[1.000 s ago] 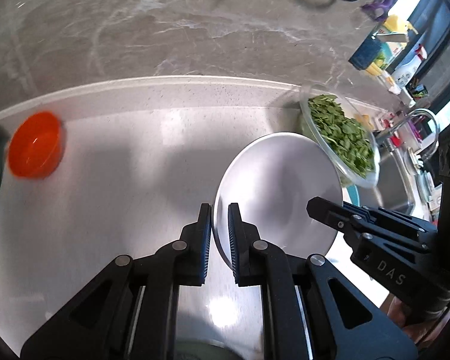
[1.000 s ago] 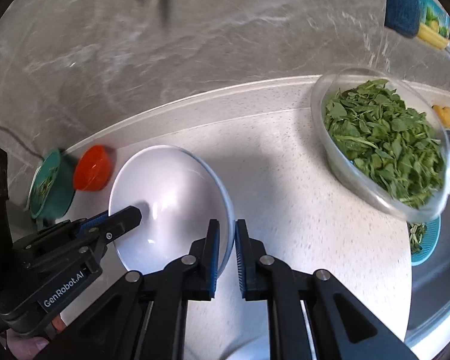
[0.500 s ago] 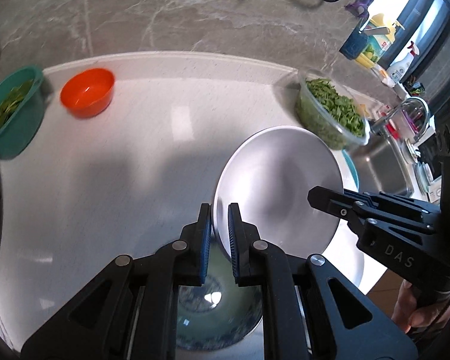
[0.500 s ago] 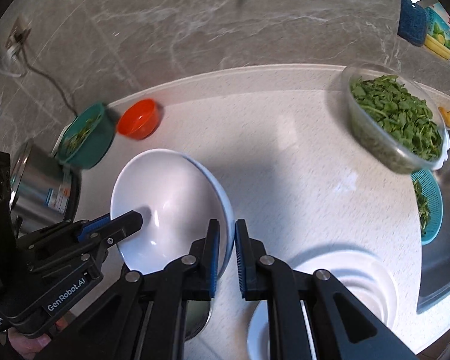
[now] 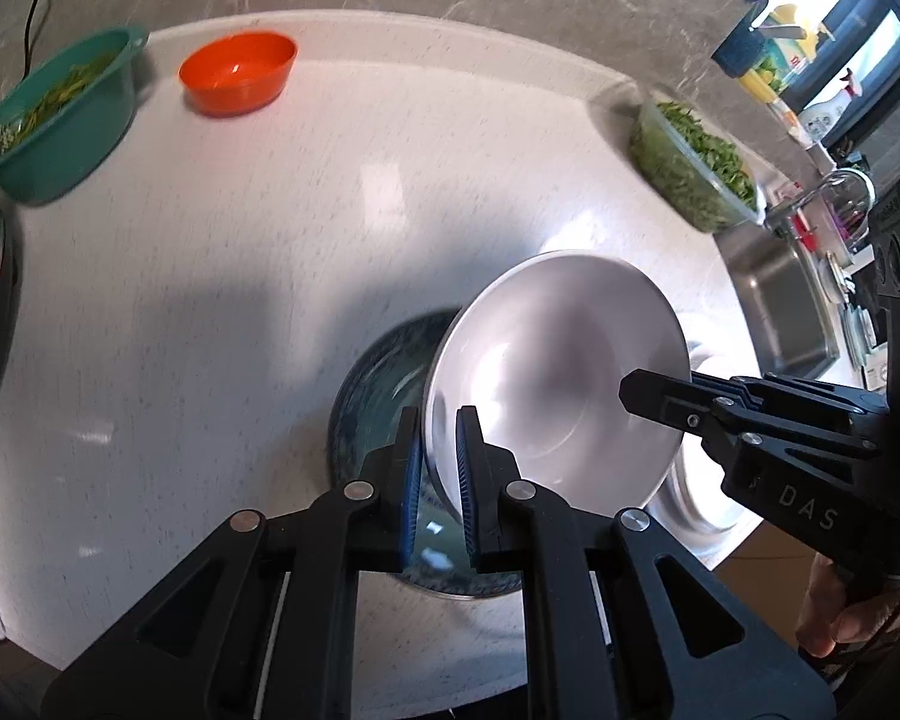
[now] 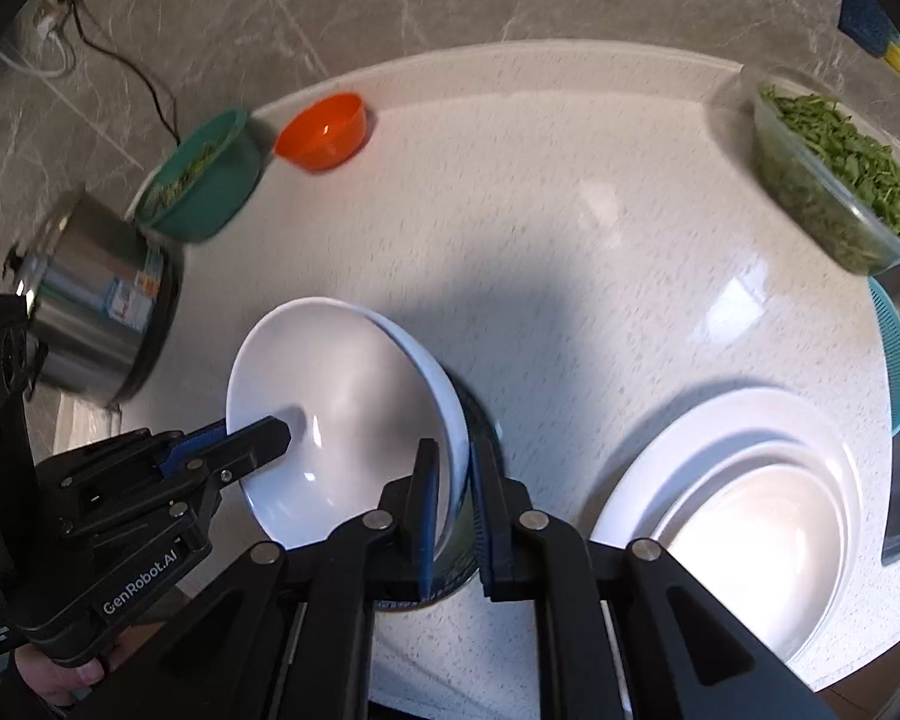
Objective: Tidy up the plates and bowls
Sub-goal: 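Carry the small white bowl into the patterned bowl, open both grippers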
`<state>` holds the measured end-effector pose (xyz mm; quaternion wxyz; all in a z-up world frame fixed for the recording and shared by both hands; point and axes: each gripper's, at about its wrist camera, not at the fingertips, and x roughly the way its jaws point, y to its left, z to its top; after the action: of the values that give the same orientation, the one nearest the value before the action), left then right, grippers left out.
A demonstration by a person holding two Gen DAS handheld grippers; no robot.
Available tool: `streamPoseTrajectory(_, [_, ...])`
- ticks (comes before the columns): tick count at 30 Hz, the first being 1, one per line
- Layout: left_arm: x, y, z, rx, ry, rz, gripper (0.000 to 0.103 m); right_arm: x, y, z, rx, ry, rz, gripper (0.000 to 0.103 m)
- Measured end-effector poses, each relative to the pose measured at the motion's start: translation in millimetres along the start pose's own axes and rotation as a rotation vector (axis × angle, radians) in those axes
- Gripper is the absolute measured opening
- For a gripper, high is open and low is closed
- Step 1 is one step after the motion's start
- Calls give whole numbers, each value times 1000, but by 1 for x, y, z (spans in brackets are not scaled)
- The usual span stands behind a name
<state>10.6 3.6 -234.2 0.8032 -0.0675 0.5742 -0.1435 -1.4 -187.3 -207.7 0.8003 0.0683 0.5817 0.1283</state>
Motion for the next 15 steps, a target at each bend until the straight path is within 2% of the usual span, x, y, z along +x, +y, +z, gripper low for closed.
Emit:
streamPoseTrajectory(5, [11,9,-15,-2,38,13,10,17,1,-8,11,51,5,13])
streamPoseTrajectory(15, [39,20,-12,-37,86,18,10,43,-7,-18,48,114,21,13])
